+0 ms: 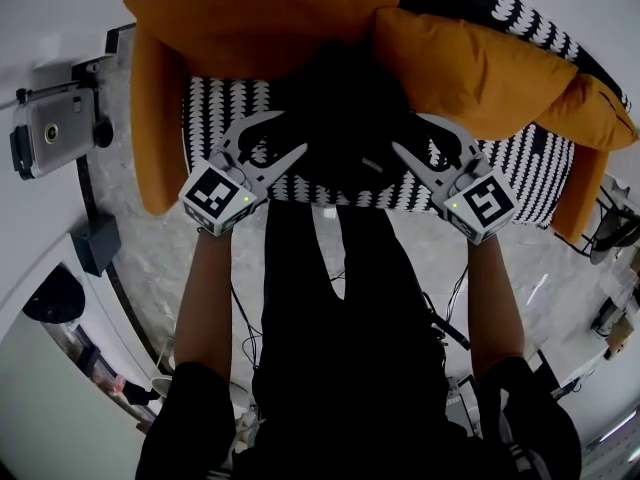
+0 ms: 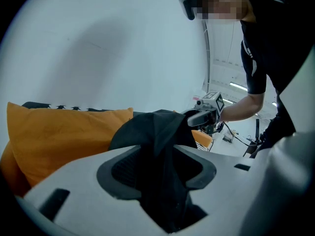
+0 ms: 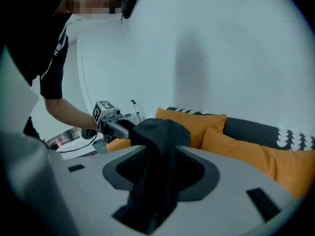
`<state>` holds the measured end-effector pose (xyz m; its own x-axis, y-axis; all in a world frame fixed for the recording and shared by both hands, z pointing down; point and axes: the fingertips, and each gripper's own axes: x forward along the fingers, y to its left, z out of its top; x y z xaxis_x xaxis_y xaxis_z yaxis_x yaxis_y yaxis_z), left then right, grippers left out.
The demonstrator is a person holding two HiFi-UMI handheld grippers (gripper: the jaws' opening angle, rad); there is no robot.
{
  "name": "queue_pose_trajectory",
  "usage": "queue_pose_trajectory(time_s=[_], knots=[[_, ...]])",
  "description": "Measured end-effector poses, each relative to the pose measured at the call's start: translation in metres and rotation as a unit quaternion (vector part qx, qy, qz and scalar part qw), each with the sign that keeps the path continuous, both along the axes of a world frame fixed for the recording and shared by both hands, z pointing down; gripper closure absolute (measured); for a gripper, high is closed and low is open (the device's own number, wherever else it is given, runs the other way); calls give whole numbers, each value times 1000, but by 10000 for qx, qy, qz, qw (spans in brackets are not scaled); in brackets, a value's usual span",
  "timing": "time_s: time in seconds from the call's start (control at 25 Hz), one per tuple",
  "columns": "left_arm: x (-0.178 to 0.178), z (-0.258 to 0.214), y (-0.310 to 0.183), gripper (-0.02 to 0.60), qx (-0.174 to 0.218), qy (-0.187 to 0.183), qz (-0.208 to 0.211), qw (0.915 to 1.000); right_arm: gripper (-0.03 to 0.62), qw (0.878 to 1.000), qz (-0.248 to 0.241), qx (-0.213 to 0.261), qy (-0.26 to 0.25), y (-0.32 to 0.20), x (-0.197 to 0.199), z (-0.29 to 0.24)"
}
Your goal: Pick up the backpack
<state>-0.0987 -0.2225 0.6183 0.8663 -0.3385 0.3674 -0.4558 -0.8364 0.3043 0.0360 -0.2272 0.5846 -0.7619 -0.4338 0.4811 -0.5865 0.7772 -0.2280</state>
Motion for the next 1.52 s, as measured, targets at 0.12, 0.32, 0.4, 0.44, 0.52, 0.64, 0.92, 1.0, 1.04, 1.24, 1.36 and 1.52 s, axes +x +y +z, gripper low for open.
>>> queue_pose_trajectory(time_s=[0.12,0.32,0.4,0.44,0.52,0.64,0.92,1.0,1.04,1.24,1.36,1.52], knots=[[2,3,-1,394,-4,-12,-11,10000,411,10000,-48,26,-41,-1,-4,-1],[3,8,-3,394,-24,-104,-51,9999,411,9999,-68,64,-84,-1,-9,0],[4,9,-3,394,-25,-131,-44,9999,411,9999,-46,90,-93,-2,-9,1],[4,9,-2,394,-28,-144,-43,9999,413,9999,-37,104,-97,-2,-9,1],[5,10,-2,394,-36,-170,-41,9998,419,9999,-34,118,-99,-3,-10,1],[5,10,-4,396,-30,-217,-60,9997,428,9998,-51,139,-94,-2,-11,0],[11,7,-4,415,-7,-231,-67,9997,445,9998,-77,160,-90,-1,-10,0],[12,7,-4,425,3,-254,-71,9997,453,9998,-71,156,-100,-1,-10,-1],[12,7,-4,436,1,-263,-76,9996,456,9998,-65,153,-103,-1,-9,-1],[11,7,-3,451,10,-283,-80,9996,470,9998,-52,179,-81,-1,-9,-1],[10,9,-3,456,-3,-279,-105,9996,475,9998,-51,183,-96,-1,-11,0],[8,11,-5,459,-14,-290,-130,9995,482,9998,-41,168,-116,-3,-13,2]])
